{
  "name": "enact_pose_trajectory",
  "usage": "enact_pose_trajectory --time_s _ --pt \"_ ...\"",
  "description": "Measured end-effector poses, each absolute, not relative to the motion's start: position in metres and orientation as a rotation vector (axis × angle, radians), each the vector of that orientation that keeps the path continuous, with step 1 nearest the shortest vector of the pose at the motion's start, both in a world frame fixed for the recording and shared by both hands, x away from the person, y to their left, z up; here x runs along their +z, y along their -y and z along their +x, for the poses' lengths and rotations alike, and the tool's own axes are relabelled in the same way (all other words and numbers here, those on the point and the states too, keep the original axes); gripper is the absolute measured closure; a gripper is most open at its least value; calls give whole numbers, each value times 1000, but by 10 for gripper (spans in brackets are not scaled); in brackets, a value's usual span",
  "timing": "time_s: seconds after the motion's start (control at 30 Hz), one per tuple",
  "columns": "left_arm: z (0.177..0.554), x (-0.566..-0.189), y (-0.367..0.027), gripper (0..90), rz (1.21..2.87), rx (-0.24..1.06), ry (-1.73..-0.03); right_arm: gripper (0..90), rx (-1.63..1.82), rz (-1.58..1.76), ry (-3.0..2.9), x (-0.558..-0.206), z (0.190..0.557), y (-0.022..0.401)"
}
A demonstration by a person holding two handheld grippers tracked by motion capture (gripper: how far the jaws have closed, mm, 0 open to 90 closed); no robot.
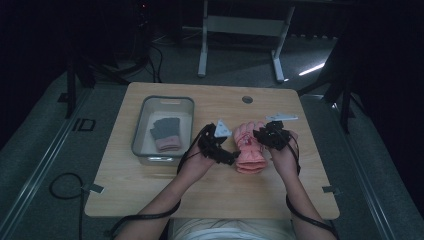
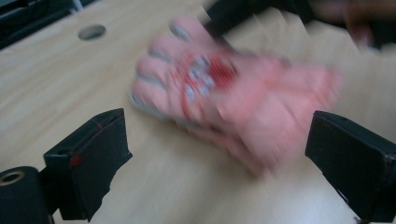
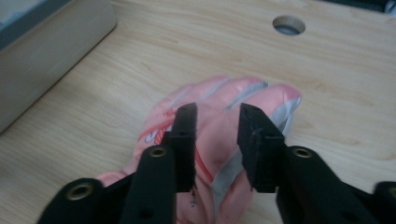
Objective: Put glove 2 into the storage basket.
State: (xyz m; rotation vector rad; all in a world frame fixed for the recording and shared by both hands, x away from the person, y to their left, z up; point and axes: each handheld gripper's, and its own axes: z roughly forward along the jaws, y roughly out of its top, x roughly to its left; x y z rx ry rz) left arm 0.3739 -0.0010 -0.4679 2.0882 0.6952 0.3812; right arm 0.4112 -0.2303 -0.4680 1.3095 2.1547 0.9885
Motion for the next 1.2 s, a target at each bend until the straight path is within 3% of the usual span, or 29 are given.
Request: enact_pose_trajectory --time_s 0.1,0.23,0.3,0.33,0.37,0.47,0.77,0.83,0.87,0.93,0.97,1.03,1.2 --pt "410 -471 12 61 2058 294 -795 592 938 1307 -2166 -479 412 235" --pt "433 -486 25 68 2109 284 -872 537 900 1350 -2223 -494 418 247" --pt "439 -495 31 154 2127 303 -913 509 881 1348 -2242 -498 420 250" --pt "439 -495 31 153 2127 303 -913 499 874 1346 -2251 -500 421 251" --pt "446 -506 35 153 2161 222 -943 496 864 1345 -2261 -503 422 251" --pt "452 -522 41 166 2207 136 -987 485 887 1372 -2282 -509 424 253" --pt "467 -544 44 362 2194 -50 -998 499 1033 1576 -2353 -526 438 264" --pt "471 -549 42 468 2157 -162 -967 530 1052 1591 -2367 -528 439 265" --pt "471 -549 42 520 2157 -162 -967 530 1052 1591 -2367 -528 439 265" --pt "472 -549 42 520 2154 -188 -957 543 1065 1584 -2367 -529 439 266" --pt "472 -548 43 661 2153 -192 -954 577 1081 1582 -2364 -529 439 266" --pt "470 -544 44 729 2167 -182 -946 612 1093 1574 -2352 -528 437 265" --pt "466 -534 47 779 2185 -148 -937 639 1113 1564 -2338 -525 434 265"
